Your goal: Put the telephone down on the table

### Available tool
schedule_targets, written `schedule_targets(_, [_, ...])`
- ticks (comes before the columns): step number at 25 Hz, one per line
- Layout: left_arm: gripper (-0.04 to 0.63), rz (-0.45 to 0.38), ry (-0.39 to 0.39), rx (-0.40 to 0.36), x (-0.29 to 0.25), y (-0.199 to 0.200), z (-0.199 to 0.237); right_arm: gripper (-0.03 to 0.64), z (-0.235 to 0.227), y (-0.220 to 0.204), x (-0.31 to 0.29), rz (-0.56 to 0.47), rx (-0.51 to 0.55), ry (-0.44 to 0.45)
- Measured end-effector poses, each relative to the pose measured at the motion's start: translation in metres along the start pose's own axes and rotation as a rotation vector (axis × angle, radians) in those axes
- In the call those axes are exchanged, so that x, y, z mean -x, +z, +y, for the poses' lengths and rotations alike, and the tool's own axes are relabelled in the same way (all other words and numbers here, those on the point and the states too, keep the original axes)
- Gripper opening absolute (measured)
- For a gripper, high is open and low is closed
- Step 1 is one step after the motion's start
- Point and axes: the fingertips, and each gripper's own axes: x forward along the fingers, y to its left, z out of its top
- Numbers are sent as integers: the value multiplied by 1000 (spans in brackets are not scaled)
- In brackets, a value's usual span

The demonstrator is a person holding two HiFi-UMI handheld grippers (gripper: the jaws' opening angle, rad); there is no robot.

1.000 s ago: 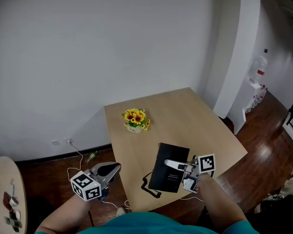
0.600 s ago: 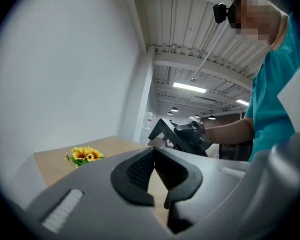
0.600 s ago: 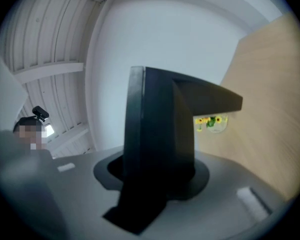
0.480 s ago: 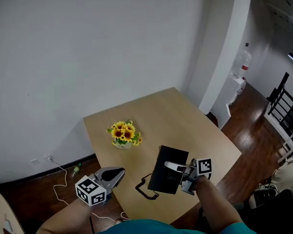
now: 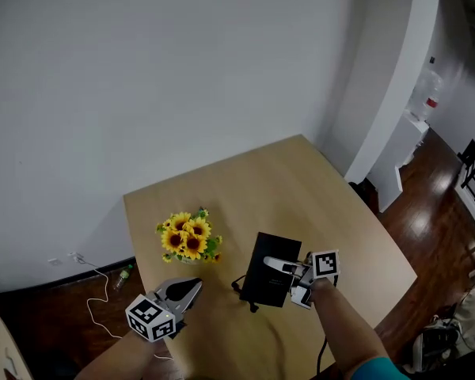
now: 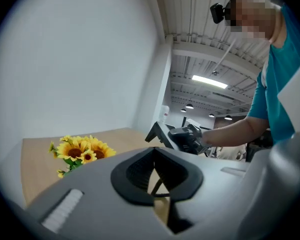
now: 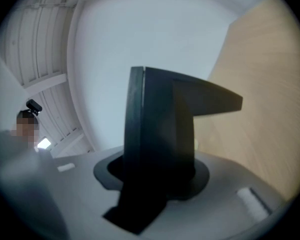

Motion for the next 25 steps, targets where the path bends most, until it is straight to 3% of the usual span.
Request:
schedule_targets(6, [3, 17, 6, 52, -25, -27, 22, 170, -79, 41, -9, -5, -11, -23])
schedule_targets(10, [3, 43, -32, 87, -30, -46, 16, 170, -119, 54, -17, 9, -25, -66])
schedule_targets(18, [3, 54, -57, 102, -27, -58, 8, 170, -176, 53, -28, 92, -37, -179])
schedule_targets(25, [3, 21, -46, 120, -25, -52, 12, 171, -193, 50, -28, 107, -45, -214])
